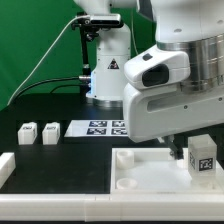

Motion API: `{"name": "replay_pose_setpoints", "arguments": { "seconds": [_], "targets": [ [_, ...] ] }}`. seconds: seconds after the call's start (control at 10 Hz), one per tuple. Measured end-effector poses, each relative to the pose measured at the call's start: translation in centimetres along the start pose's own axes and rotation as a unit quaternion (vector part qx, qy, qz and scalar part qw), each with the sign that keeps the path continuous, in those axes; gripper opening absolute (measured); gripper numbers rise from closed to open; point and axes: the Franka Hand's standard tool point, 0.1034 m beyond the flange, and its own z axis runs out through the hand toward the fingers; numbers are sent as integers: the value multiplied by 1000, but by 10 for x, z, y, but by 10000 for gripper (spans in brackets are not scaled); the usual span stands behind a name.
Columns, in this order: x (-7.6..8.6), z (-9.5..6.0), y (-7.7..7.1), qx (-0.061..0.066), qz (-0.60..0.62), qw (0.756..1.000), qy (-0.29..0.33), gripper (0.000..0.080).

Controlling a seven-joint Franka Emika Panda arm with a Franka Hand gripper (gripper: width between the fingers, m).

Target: Assemble one leg

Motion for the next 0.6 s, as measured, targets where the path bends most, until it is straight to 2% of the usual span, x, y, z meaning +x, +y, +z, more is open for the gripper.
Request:
{"name": "replay_pose_setpoints", "arguments": {
  "seconds": [0.1,0.2,0.3,0.6],
  "targets": [
    [0,0,0,0,0,1000,0,529],
    [0,0,0,0,0,1000,0,346],
    [0,0,0,0,0,1000,0,291],
    [0,0,0,0,8,1000,0,291]
  ]
}}
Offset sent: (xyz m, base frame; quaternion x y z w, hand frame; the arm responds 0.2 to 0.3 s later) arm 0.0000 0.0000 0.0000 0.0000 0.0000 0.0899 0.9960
